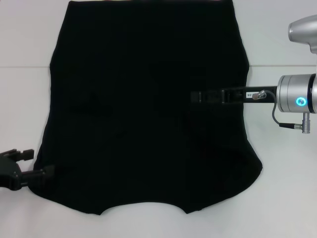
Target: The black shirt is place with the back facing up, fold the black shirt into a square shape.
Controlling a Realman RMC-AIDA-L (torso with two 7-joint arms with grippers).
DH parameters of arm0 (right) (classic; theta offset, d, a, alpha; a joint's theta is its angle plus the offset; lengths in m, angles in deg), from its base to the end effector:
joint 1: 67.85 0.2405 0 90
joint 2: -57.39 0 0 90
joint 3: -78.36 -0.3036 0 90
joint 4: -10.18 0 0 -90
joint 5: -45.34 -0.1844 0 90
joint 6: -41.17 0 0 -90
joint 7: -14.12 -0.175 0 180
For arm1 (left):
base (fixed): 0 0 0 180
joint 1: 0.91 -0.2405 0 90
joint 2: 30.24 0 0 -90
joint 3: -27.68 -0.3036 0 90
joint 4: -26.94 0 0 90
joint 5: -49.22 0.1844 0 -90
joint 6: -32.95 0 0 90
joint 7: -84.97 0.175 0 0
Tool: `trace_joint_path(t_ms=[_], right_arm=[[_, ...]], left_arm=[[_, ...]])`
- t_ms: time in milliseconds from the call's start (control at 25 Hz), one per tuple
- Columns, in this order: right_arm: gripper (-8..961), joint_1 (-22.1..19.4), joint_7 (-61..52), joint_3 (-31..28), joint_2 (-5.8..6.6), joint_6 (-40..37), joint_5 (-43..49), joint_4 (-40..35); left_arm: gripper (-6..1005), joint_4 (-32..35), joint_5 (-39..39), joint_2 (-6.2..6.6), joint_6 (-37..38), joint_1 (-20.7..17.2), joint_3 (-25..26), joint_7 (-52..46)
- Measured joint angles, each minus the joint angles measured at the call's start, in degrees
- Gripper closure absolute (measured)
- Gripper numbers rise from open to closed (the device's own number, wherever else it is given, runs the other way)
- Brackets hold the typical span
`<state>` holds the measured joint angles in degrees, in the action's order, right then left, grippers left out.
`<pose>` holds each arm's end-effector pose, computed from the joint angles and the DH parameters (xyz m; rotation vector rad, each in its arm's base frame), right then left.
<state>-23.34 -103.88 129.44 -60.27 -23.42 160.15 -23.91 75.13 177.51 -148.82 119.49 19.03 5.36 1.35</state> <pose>0.2203 0.4417 -0.0660 -2.4597 1.2318 0.5494 -0.3788 0.3019 0.0082 -2.3699 -0.9274 -0.4027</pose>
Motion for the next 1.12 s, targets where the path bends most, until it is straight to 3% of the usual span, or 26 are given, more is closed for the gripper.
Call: trace_joint_path(t_ms=[440,520,960,1120], right_arm=[[207,-0.37,-0.04,-0.19,-0.01,0.18,-0.04,0.00],[207,-0.38,-0.04,-0.20,-0.01,0.17,-0.04,0.00],[207,-0.61,-0.04,-0.20,0.17,-0.04,-0.02,-0.02],[207,-0.88,-0.10,-0.20,0.45,-0.17,-0.02,-0.01]], left_arm=[[137,-2.37,2.32,-0.41,-4.23,0.40,-0.21,-0.95],[242,-2.37,2.63,-0.39,-4.68,0.43,-0.14,-1.69],[451,-2.22,3.38,-0.33,-4.94,0.48,0.22,-2.33],[631,-2.09,3.38,-0.32,-5.04,0.45,0.25,-2.39]])
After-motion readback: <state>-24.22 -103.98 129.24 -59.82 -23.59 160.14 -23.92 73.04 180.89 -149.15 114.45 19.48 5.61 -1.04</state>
